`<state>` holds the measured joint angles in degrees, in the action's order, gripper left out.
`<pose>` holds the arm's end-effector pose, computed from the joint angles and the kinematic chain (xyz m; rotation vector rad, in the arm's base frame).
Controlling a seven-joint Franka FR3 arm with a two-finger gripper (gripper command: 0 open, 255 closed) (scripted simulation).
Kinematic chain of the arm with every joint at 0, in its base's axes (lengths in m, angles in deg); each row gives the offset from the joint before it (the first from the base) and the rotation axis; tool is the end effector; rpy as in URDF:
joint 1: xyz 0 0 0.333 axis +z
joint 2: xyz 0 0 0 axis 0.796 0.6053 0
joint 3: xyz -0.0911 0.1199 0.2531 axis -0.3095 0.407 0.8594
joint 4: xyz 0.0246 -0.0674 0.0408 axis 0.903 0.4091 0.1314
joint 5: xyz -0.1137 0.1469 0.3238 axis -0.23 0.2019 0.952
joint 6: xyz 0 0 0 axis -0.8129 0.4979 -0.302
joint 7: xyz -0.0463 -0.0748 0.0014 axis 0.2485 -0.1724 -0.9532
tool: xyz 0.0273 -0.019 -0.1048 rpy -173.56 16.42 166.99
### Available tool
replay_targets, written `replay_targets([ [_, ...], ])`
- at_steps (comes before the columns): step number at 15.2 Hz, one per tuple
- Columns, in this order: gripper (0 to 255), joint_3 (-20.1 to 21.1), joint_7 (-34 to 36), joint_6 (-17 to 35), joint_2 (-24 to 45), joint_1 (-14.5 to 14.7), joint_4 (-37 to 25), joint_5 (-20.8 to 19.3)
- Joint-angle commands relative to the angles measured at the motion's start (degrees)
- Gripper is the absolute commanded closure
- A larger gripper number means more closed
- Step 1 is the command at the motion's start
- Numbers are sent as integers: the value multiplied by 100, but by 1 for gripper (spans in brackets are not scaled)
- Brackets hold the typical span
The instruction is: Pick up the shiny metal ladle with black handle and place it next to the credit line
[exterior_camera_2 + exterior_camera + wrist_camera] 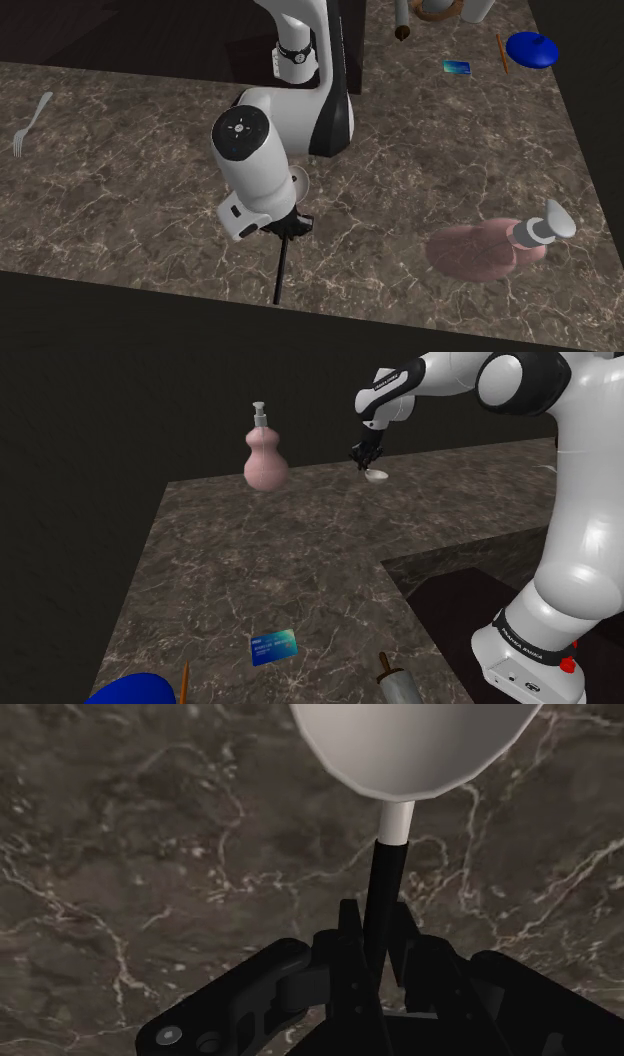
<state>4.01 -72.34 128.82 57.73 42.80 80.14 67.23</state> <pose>0.6257 -0.2145 0.3469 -2.9891 0.6900 -0.1994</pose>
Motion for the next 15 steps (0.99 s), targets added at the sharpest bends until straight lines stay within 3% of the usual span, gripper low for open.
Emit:
replay_targets([
  [1, 255, -13, 18, -134, -64, 0, -69, -23],
  [15, 255, -73, 166, -1051, -378, 8, -685, -157],
])
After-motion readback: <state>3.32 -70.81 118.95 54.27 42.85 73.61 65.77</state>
